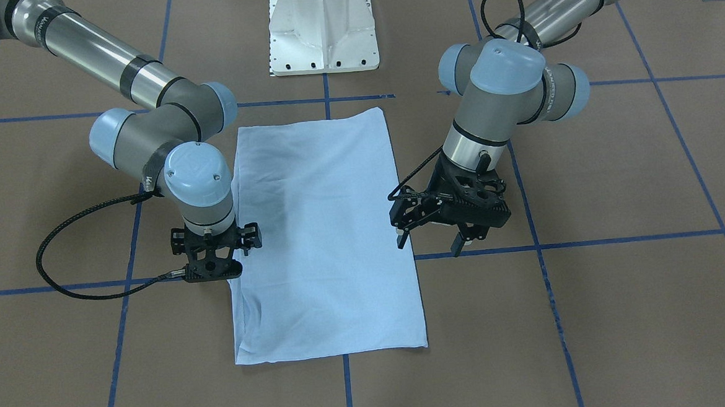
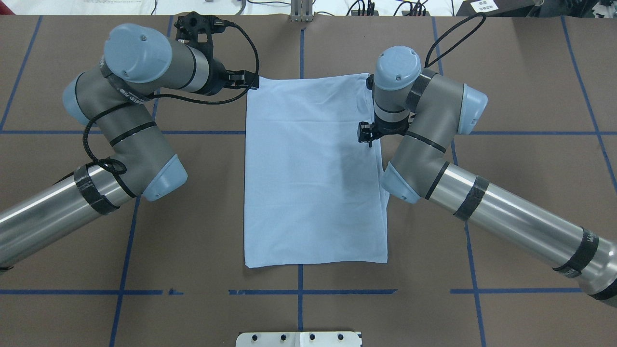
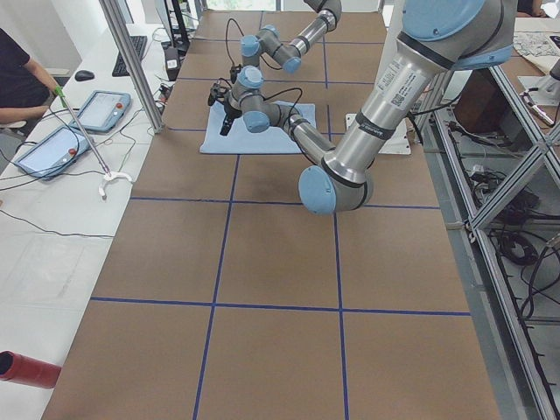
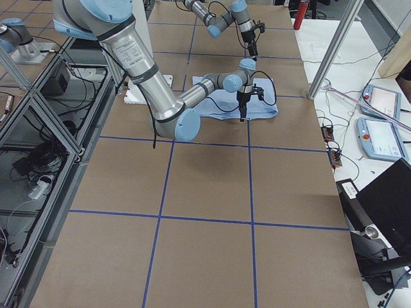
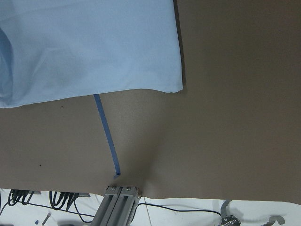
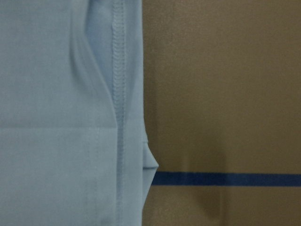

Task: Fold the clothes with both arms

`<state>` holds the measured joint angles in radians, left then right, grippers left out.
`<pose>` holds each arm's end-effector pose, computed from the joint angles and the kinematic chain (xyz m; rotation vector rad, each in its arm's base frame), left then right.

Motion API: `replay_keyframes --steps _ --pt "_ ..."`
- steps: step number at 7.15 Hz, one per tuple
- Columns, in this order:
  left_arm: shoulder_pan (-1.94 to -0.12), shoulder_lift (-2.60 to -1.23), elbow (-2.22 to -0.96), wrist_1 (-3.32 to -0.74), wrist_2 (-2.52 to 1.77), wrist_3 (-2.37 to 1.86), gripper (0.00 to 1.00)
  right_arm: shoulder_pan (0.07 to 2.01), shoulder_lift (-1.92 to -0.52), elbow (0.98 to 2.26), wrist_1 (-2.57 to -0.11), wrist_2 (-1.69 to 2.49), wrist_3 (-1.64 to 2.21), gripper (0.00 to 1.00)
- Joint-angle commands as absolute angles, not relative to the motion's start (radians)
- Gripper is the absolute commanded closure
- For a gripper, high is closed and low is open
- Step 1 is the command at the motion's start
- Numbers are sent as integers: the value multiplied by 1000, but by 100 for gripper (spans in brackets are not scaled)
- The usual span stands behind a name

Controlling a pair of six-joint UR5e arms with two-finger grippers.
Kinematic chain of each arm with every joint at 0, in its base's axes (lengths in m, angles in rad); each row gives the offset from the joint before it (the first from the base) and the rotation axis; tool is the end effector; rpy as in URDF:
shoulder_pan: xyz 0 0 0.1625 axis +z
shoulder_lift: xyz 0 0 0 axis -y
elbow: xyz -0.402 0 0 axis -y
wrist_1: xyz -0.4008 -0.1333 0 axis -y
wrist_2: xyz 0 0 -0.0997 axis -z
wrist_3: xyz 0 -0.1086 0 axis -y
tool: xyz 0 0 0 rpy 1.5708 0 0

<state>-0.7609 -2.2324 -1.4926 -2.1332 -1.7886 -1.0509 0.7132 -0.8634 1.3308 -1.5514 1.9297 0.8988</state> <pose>0.4451 -0.5755 0.2118 0.5265 1.0302 -0.0888 -0.5085 -0.5658 0.3307 0.0368 -0.5950 -0.0474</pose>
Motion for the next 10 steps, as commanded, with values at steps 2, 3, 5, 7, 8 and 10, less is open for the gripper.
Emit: replay_keyframes --steps 2,3,5,7,8,10 --pt "-761 -2237 -1493 -2132 -1790 -1055 0 721 -850 1325 -1551 1936 885 0" --pt "-761 -2237 -1496 -2126 -1798 -1069 0 722 -848 1345 -1548 1936 888 0" --pt "-761 -2217 -1509 -2108 -1989 -1229 0 741 -912 1492 -1568 1950 900 0" --pt "-668 -2117 -1677 -2006 -1982 -1429 0 741 -1075 1752 -1572 1988 977 0" --pt "-599 -2106 -1734 -1937 -1898 -1580 0 739 -1115 1831 -1569 2015 1044 0" --pt "-427 -2102 -1755 -1853 -1749 -1811 0 721 -1172 1931 -1566 2023 1133 0"
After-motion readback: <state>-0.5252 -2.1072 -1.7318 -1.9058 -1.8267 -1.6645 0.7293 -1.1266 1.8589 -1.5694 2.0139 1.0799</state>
